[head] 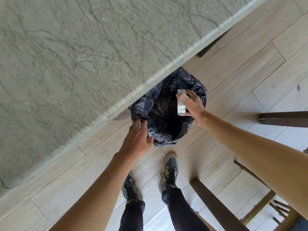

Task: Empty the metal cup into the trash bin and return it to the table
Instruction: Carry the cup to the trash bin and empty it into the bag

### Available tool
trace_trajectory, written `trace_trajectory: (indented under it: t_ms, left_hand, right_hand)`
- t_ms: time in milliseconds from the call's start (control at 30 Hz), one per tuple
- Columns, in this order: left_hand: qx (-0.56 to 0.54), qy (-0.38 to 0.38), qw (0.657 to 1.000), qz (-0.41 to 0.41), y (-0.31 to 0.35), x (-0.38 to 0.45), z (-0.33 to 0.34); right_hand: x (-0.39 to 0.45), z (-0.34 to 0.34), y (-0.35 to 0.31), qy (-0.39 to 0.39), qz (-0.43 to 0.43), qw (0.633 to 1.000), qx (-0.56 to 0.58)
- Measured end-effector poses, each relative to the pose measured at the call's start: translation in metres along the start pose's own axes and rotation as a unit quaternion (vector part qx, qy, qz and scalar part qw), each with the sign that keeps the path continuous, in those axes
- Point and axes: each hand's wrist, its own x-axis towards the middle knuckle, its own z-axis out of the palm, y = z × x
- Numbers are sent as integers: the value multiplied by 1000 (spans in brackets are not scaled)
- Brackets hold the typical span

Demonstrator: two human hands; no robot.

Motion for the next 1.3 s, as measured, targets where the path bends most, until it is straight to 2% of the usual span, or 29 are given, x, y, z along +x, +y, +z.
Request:
trace_trajectory:
  t_ms: [133, 267, 367, 467, 733, 900, 1000, 1133, 1233, 1300]
  left_hand:
    - [1, 5, 999, -32, 5, 4, 18]
    - [-16, 90, 994, -64, 4, 7, 34]
    - [-85, 129, 981, -121, 1, 11, 40]
    - [-159, 120, 970, -138, 3, 19, 48]
    - [-346, 224, 893, -181, 20, 31, 68]
    - [-361, 219, 886, -194, 22, 36, 66]
    - [-334, 196, 904, -179, 14, 35, 61]
    - [-279, 163, 935, -148, 1, 32, 59]
    - [-239, 155, 950, -128, -3, 31, 59]
    - [-226, 160, 954, -114, -6, 32, 61]
  right_hand:
    - [3, -14, 8, -48, 46, 997, 26]
    - [3, -25, 19, -70, 70, 993, 67]
    - [2, -29, 28, -71, 76, 987, 122]
    - [2, -30, 31, -71, 72, 983, 151]
    - [-5, -33, 28, -62, 67, 981, 169]
    - [-11, -36, 36, -62, 82, 983, 155]
    - [-11, -33, 38, -68, 78, 988, 117]
    - [-8, -24, 41, -45, -34, 998, -14]
    - [-4, -14, 46, -21, -115, 967, -228]
    - [-2, -12, 47, 30, -134, 959, -248]
